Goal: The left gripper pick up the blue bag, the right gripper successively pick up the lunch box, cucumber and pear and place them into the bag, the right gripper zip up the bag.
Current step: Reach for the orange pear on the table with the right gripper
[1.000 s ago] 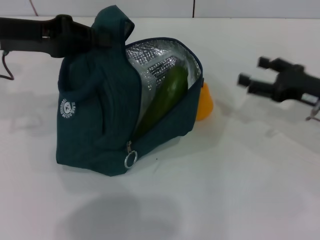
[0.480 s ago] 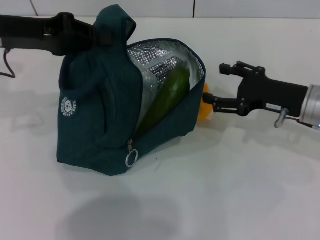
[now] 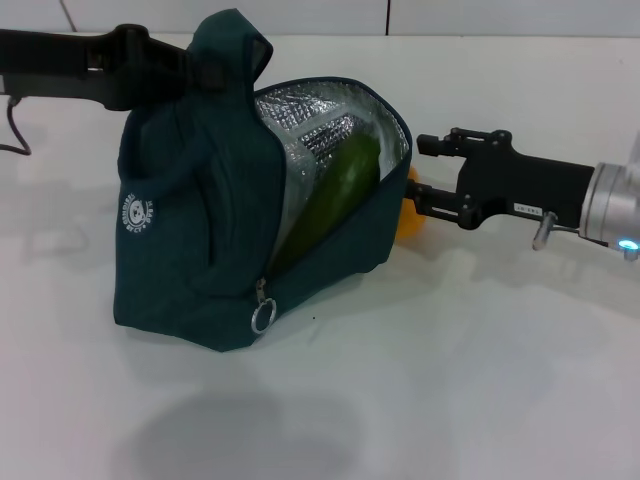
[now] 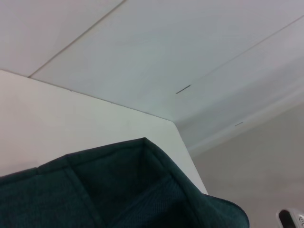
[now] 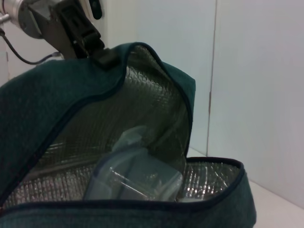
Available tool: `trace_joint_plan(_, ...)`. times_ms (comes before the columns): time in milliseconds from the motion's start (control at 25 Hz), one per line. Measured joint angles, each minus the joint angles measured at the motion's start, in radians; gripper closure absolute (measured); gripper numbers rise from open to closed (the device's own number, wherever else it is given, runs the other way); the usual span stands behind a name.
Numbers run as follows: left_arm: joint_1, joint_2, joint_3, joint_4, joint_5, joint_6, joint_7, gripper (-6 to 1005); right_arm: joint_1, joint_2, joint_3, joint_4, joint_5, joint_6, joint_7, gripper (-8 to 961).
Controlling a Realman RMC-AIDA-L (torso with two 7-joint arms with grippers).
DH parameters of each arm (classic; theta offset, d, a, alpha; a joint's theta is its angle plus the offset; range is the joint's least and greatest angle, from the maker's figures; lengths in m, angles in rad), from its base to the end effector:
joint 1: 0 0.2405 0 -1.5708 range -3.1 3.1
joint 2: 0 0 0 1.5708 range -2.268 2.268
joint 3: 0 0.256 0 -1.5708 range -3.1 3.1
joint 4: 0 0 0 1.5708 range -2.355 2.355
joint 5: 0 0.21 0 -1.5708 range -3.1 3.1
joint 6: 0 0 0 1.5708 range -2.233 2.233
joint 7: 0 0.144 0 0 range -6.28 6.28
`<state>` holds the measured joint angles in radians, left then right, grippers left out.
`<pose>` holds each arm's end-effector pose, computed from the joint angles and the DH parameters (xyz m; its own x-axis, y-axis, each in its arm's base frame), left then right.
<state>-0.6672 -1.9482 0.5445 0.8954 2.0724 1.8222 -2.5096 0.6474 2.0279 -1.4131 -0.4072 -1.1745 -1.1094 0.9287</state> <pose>-0.2148 0.3643 0.1026 0.2596 0.8724 0.4142 0.8836 -0.3876 0.2626 0.2133 0.3757 -0.0585 0.8659 -0.0268 -0.4994 -0.2422 -0.8961 -0.3719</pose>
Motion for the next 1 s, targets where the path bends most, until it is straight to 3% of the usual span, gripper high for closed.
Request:
trace_joint_plan(640,-0.008,0.001,0.003,0.000,-0.001,0.000,0.000,958,0.036,0.000,-0.027,0.007,0.001,0.037,0.001,875)
trace_joint_plan(1000,-0.009,0.005,0.002,0.001,-0.002,0.000,0.003,958,0.039,0.000,-0.049,0.002,0.002,0.050,0.003,902)
